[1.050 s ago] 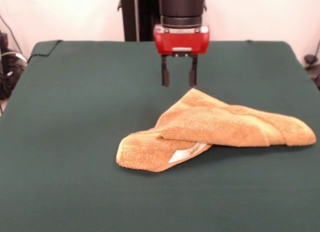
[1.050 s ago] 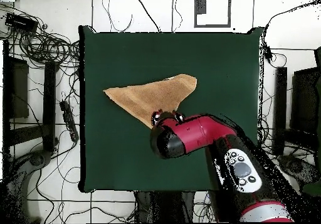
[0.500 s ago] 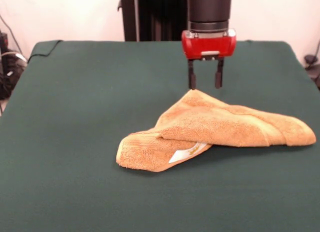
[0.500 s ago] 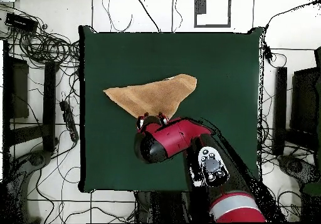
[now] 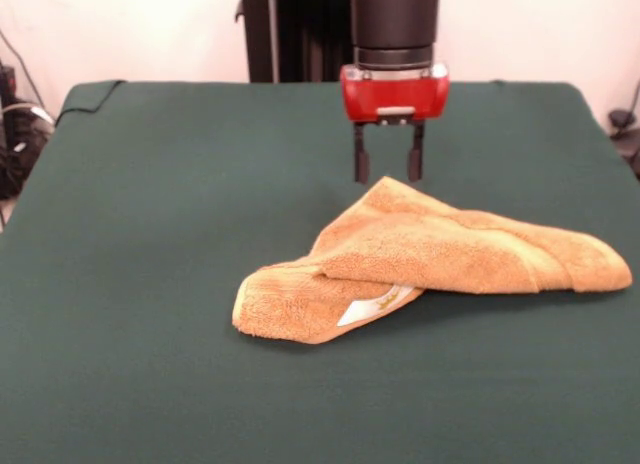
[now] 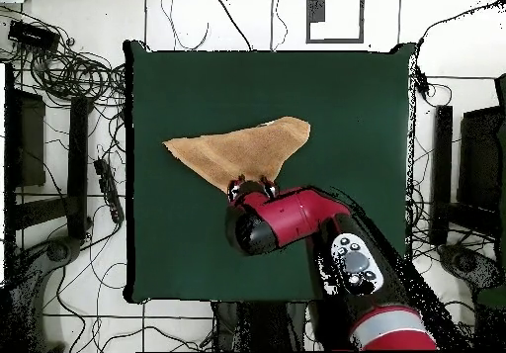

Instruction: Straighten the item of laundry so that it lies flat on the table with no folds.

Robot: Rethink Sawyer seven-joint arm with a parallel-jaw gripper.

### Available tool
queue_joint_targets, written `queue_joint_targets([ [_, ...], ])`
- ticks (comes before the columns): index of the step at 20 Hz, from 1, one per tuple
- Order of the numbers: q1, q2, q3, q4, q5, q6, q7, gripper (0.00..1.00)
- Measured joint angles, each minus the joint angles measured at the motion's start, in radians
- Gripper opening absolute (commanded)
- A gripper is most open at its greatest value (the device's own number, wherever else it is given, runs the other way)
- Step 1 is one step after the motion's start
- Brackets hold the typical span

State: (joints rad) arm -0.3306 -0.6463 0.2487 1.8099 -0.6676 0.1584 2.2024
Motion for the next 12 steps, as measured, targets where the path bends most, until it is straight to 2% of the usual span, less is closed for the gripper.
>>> queue_joint_targets([
  [6,-0.039,0.023,0.000,0.000,0.000,0.000,0.000,1.00],
  [12,-0.020,0.043,0.000,-0.002,0.000,0.000,0.000,1.00],
])
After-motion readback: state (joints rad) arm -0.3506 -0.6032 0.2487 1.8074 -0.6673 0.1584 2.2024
